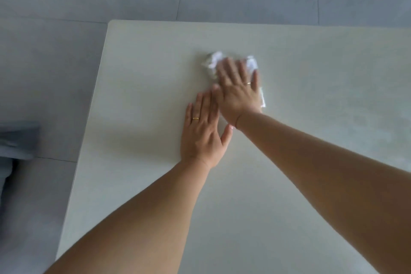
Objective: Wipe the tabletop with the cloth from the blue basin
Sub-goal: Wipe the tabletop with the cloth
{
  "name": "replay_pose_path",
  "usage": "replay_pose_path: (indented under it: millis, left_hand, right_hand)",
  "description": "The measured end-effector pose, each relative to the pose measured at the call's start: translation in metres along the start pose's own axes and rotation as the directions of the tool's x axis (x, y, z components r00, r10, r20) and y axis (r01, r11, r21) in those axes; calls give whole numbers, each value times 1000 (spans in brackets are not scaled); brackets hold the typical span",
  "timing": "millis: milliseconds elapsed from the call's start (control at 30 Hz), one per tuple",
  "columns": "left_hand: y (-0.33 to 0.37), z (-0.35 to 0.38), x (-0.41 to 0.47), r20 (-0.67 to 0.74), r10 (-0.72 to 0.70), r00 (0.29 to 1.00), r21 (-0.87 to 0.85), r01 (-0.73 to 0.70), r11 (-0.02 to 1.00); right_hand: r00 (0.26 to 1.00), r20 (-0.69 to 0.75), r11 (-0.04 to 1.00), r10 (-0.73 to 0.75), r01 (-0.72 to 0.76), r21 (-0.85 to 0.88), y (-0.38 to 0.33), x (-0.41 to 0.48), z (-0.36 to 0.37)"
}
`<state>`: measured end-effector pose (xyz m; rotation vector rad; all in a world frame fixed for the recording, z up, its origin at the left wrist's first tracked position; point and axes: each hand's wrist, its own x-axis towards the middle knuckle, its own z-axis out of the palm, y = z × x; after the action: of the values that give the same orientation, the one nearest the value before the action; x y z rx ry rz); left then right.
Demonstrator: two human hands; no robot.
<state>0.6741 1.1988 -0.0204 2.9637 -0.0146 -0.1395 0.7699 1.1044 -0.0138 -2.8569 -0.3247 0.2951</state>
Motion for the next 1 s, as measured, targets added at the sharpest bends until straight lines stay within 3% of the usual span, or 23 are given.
replay_pose_path:
  millis: [67,133,167,233,300,333,367,433,500,567,633,700,767,833,900,967,1000]
  left_hand:
    - [0,-1,0,3,-5,1000,-9,5,1000]
    - [0,-1,-1,-6,0,1000,-18,0,1000]
    - [0,-1,-1,-12,1,1000,-26,-1,1000]
    - [0,0,0,-22,0,1000,-39,-1,999]
    - [0,1,0,-24,4,1000,-46,-6,999]
    - [0,1,0,-20,5,1000,-47,-6,999]
    - [0,0,1,-16,3,1000,-45,-4,999]
    - [1,-1,1,-16,-4,1000,-38,3,999]
    - [1,-2,1,-19,-5,1000,-39,5,999]
    - [0,-2,0,-26,3,1000,-40,-5,999]
    - [0,-2,1,-35,10,999,-44,-12,999]
    - [-1,-1,0,-36,10,999,-48,-11,999]
    - [-1,0,1,-34,7,999,-48,-8,999]
    - [0,1,0,-29,4,1000,-48,-6,999]
    - [0,1,0,-32,3,999,-40,-5,999]
    - [0,1,0,-29,0,1000,-37,-1,999]
    - [0,1,0,-30,-2,1000,-38,1,999]
  right_hand:
    - [969,73,970,-235,239,-53,15,7,-9]
    - [955,66,950,-288,294,-102,50,23,-21]
    - [977,41,973,-208,211,-95,68,33,-26]
    - [995,-19,995,102,-102,-16,88,49,-33]
    - [932,-63,934,356,-354,49,69,59,-29]
    - [917,-64,919,393,-389,69,48,59,-24]
    - [935,-54,935,351,-346,81,27,57,-19]
    - [998,-12,997,64,-63,54,-10,46,-6]
    - [975,64,977,-214,215,-7,-13,39,-4]
    - [951,78,950,-298,304,-68,16,54,-14]
    - [987,-4,983,-160,159,-89,54,71,-26]
    - [989,-78,991,128,-130,-25,89,85,-36]
    - [916,-102,921,389,-388,29,103,93,-42]
    - [862,-81,866,500,-496,68,86,101,-42]
    - [920,-38,919,391,-388,73,46,106,-35]
    - [994,25,994,105,-105,10,-3,103,-22]
    - [998,57,999,-38,39,-16,-22,100,-17]
